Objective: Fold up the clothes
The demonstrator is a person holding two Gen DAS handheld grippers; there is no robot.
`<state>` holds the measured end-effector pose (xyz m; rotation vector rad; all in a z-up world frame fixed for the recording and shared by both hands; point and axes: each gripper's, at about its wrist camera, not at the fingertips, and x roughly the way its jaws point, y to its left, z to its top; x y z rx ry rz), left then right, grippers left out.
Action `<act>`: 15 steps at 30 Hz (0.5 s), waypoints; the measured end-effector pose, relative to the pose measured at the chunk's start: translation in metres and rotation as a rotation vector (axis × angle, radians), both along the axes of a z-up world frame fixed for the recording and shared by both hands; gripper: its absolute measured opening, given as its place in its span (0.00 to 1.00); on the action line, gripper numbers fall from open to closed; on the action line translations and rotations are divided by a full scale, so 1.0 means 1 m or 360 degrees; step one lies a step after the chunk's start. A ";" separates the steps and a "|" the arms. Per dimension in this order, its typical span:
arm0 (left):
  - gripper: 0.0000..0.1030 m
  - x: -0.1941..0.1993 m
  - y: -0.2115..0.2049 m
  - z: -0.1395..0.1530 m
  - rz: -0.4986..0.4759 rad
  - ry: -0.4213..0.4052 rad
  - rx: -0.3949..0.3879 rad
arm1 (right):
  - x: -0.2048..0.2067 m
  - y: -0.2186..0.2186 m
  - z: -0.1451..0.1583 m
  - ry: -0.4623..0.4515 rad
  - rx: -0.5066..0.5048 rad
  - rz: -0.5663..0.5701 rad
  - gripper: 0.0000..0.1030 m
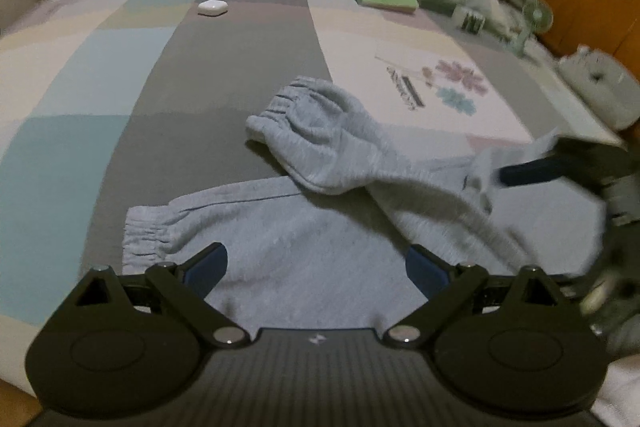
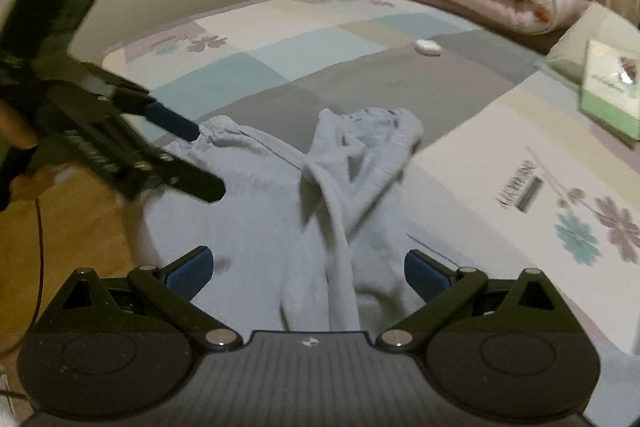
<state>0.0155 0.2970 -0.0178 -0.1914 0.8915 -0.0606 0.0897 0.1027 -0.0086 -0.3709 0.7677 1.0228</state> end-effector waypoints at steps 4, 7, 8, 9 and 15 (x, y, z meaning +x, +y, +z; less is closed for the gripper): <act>0.93 0.004 0.009 -0.005 0.0032 0.0007 -0.0081 | 0.018 0.023 -0.018 0.0117 -0.0002 -0.0008 1.00; 0.93 0.007 0.016 -0.010 0.0066 0.0025 -0.0152 | 0.017 0.031 -0.025 0.0238 0.0028 0.0024 1.00; 0.93 0.007 0.018 -0.012 0.0074 0.0026 -0.0180 | 0.015 0.033 -0.026 0.0271 0.0043 0.0046 1.00; 0.93 0.008 0.020 -0.013 0.0079 0.0025 -0.0211 | 0.012 0.036 -0.026 0.0292 0.0047 0.0073 1.00; 0.93 0.010 0.025 -0.019 0.0098 0.0043 -0.0326 | -0.016 0.051 -0.023 0.0374 0.0053 0.0249 1.00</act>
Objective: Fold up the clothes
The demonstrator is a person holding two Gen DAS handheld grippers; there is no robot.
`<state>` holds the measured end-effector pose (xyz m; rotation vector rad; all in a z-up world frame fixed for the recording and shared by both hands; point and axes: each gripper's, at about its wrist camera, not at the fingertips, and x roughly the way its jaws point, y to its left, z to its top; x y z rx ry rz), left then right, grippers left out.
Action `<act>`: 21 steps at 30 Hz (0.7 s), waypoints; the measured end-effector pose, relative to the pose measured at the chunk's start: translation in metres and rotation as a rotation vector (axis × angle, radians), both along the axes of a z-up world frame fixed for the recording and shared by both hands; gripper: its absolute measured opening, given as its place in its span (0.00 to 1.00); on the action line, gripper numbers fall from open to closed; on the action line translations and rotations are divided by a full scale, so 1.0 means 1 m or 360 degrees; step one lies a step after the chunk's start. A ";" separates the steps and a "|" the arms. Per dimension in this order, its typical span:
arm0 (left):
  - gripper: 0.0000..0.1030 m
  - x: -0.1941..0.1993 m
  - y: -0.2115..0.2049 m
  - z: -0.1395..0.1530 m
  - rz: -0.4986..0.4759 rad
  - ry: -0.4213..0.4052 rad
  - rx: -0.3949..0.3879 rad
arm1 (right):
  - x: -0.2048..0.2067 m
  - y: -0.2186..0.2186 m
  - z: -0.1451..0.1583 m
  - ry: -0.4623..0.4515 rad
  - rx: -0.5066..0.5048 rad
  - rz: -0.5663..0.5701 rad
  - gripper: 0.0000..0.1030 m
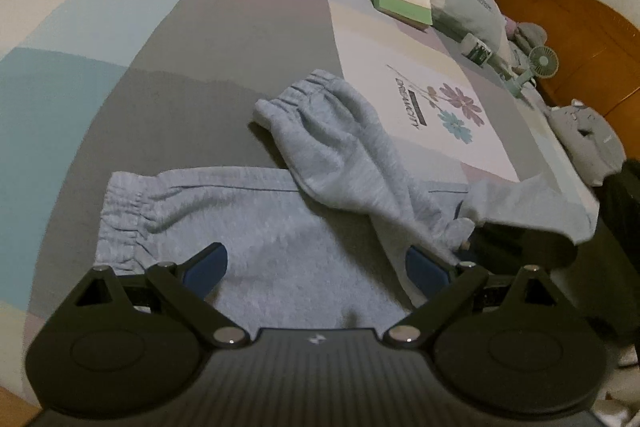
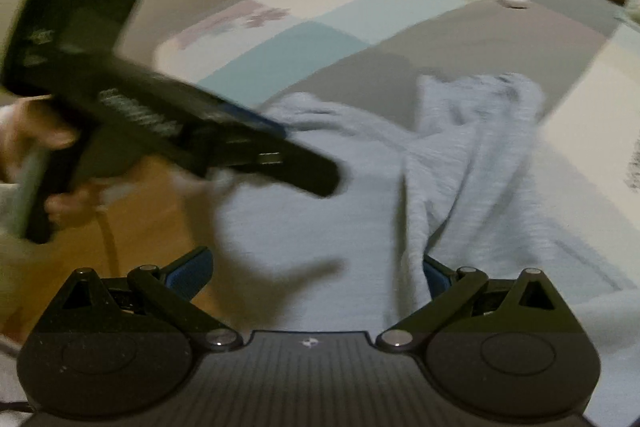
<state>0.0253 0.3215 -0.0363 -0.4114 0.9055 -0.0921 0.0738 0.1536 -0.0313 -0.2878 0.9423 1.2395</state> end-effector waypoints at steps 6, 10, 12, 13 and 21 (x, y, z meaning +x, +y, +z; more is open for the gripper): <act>0.93 0.003 -0.003 -0.006 -0.0030 -0.0014 -0.0111 | -0.027 0.002 0.004 -0.0041 -0.0064 0.0082 1.00; 0.93 0.010 -0.008 -0.020 -0.0087 -0.0005 -0.0273 | -0.032 -0.017 0.015 -0.0098 -0.0065 -0.0001 1.00; 0.93 0.015 -0.010 -0.030 -0.0101 0.0008 -0.0340 | -0.033 -0.032 0.023 -0.0127 -0.0051 -0.0062 1.00; 0.93 0.017 -0.010 -0.034 -0.0104 0.0012 -0.0365 | -0.033 -0.040 0.027 -0.0138 -0.0040 -0.0096 1.00; 0.93 0.038 0.008 -0.050 -0.0003 -0.0075 -0.0587 | -0.019 -0.098 0.048 -0.0165 0.0060 -0.0387 1.00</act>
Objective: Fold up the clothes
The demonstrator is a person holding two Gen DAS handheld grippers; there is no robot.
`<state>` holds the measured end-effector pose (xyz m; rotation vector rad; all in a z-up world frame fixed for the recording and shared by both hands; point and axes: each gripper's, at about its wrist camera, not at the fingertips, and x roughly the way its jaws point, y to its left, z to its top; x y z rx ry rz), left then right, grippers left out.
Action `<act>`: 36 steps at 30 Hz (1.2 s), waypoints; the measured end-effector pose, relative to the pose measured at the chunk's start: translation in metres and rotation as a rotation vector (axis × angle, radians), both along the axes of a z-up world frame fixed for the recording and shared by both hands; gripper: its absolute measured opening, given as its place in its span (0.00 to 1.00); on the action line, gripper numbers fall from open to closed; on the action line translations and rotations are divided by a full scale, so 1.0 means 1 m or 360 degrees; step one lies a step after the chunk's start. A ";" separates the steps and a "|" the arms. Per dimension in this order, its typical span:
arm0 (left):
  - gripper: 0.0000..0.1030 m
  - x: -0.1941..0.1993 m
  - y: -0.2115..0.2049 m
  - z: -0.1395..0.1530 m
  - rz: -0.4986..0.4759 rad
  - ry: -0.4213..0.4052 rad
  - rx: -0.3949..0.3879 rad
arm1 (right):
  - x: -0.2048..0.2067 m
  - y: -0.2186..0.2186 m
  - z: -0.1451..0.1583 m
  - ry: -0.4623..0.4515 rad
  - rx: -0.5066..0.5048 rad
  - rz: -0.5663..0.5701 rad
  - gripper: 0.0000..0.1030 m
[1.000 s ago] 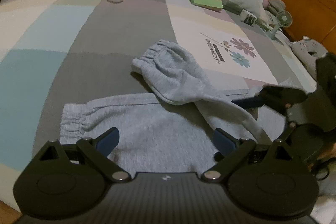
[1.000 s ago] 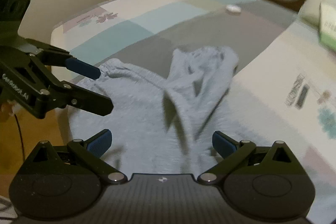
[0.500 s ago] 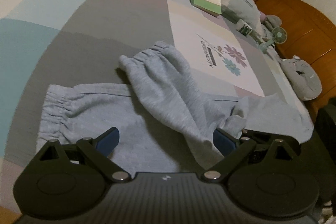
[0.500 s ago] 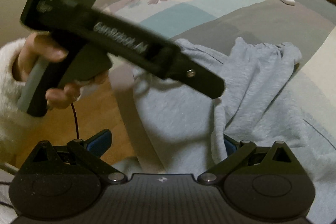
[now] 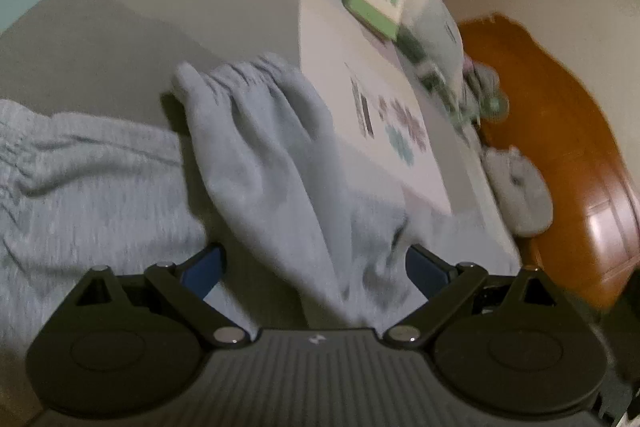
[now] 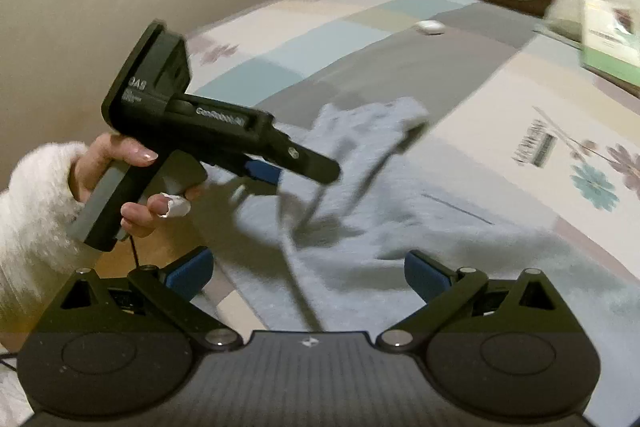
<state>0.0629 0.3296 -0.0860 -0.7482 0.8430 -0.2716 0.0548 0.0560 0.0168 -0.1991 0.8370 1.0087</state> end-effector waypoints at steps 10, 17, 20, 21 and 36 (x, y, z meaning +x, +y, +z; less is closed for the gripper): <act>0.93 0.035 0.042 -0.020 0.0168 -0.0082 -0.0352 | 0.013 -0.033 -0.002 0.0075 0.0082 -0.0177 1.00; 0.39 0.039 0.055 -0.036 0.0308 -0.0070 -0.0295 | 0.014 -0.032 -0.010 0.0083 0.0065 -0.0184 1.00; 0.22 0.039 0.056 -0.038 0.0318 -0.0058 -0.0257 | 0.014 -0.034 -0.014 0.0093 0.0056 -0.0197 1.00; 0.17 0.039 0.055 -0.037 0.0329 -0.0043 -0.0232 | 0.015 -0.035 -0.015 0.0095 0.0053 -0.0206 1.00; 0.09 -0.044 0.039 0.060 0.0415 -0.0299 0.0332 | 0.010 -0.052 -0.015 0.0059 0.0053 -0.0269 1.00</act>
